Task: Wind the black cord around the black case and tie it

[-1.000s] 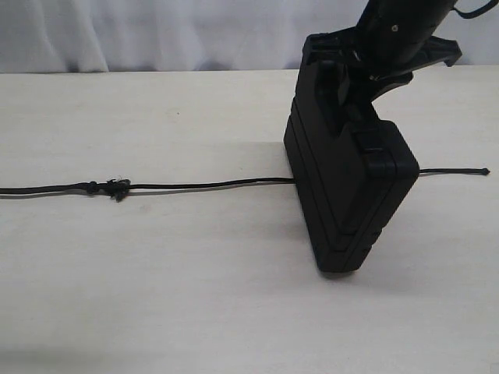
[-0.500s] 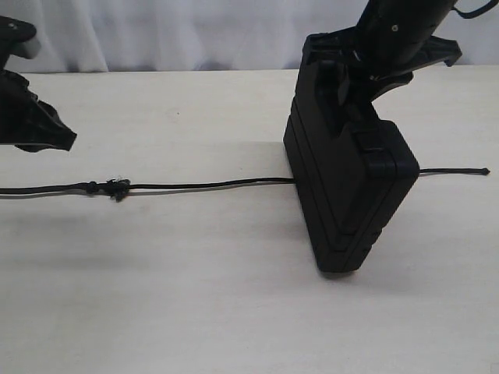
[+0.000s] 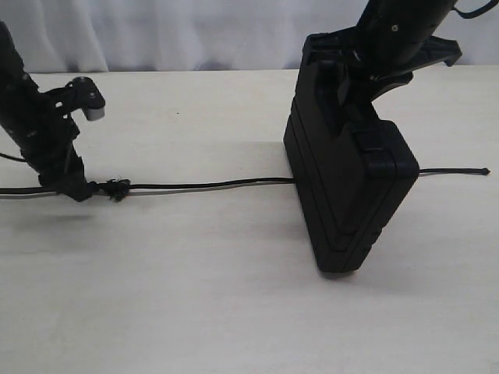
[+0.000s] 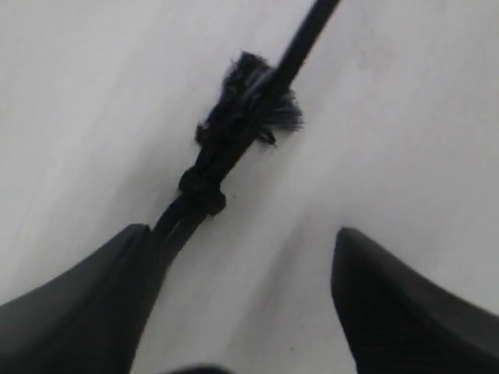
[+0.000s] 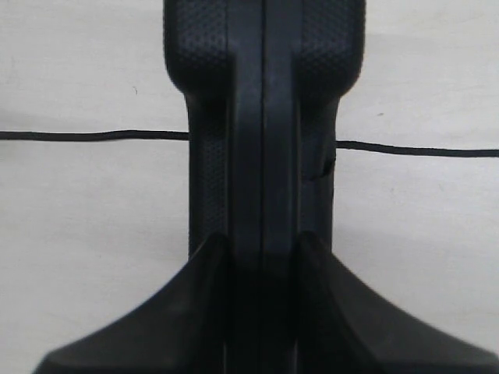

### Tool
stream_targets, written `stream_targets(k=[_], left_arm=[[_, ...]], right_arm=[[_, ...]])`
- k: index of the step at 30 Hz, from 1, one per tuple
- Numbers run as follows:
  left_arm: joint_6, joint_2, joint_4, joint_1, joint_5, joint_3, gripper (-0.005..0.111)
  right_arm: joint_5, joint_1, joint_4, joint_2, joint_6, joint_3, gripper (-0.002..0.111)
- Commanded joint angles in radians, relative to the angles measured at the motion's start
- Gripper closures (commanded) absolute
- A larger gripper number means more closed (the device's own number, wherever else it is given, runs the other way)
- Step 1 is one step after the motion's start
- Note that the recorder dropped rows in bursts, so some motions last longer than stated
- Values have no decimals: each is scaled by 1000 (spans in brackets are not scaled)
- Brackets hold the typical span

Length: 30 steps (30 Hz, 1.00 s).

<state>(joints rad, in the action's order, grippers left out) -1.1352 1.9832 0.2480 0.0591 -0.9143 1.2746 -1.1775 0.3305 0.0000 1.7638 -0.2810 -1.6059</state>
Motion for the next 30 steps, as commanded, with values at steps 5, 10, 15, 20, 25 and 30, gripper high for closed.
stream_targets(k=[5,10,15,20,25,30], left_arm=[[-179,103,28,-1,160,-18,47],[35,128,28,-1,184,-18,87],[280,128,76,-1,183,-18,107],[546,128,379,-1,185,-18,107],[529,146,671,7,13,-18,100],[529,146,735,71,-18,-18,63]], right_arm=[[29,-2,-7,8,3,0,104],[29,-2,-7,8,3,0,104],[29,-2,-7,8,3,0,104],[29,-2,-7,8,3,0,104],[29,-2,-7,8,3,0,104],[29,-2,-7,8,3,0,104]])
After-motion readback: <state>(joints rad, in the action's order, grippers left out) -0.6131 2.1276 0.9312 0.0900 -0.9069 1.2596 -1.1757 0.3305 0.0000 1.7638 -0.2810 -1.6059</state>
